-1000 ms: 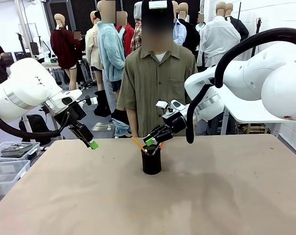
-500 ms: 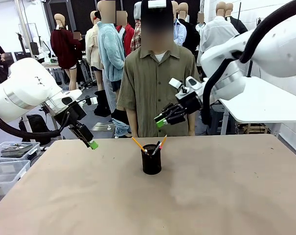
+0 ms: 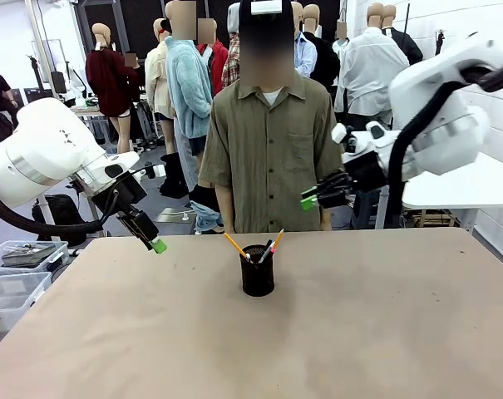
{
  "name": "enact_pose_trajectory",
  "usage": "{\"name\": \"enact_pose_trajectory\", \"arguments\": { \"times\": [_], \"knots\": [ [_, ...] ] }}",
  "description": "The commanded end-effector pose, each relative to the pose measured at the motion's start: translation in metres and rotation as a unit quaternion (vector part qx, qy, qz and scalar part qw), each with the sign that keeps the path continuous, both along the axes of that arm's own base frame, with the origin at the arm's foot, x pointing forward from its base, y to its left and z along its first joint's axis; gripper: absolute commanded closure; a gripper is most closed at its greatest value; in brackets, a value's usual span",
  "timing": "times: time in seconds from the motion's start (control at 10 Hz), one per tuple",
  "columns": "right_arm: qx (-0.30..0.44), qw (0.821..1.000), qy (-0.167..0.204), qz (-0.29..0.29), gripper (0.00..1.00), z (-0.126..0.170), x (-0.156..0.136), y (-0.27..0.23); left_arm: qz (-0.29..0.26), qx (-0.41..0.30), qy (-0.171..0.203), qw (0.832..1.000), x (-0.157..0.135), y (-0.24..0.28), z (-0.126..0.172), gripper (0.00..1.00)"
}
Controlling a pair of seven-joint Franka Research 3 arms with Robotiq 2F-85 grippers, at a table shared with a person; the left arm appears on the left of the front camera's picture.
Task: Place the pens into the pen holder.
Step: Pick up a writing instrument from the table and place it into the Pen holder.
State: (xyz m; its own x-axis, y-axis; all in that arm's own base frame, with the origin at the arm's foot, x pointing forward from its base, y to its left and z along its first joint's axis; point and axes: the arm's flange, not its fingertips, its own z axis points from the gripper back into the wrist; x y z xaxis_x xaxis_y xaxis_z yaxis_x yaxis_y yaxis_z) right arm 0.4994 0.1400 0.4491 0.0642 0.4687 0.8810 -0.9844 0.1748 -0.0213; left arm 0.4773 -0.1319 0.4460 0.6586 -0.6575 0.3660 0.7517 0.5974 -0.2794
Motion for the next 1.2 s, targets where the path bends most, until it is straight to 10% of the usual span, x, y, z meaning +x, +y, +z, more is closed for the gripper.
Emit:
{"name": "enact_pose_trajectory", "arguments": {
  "times": [0.0,0.7,1.1],
  "knots": [
    [-0.001,0.995,0.039,-0.094,0.64,0.004,-0.036,-0.018,-0.006,-0.001,-0.001,1.0,0.0,0.002,0.0,0.37],
    [-0.036,0.916,0.179,-0.357,0.64,0.009,-0.056,-0.072,-0.006,-0.001,-0.001,1.0,0.0,0.002,0.0,0.37],
    [-0.024,0.938,0.135,-0.318,0.64,0.01,-0.057,-0.088,-0.006,-0.001,-0.001,1.0,0.0,0.002,0.0,0.37]
  ]
}}
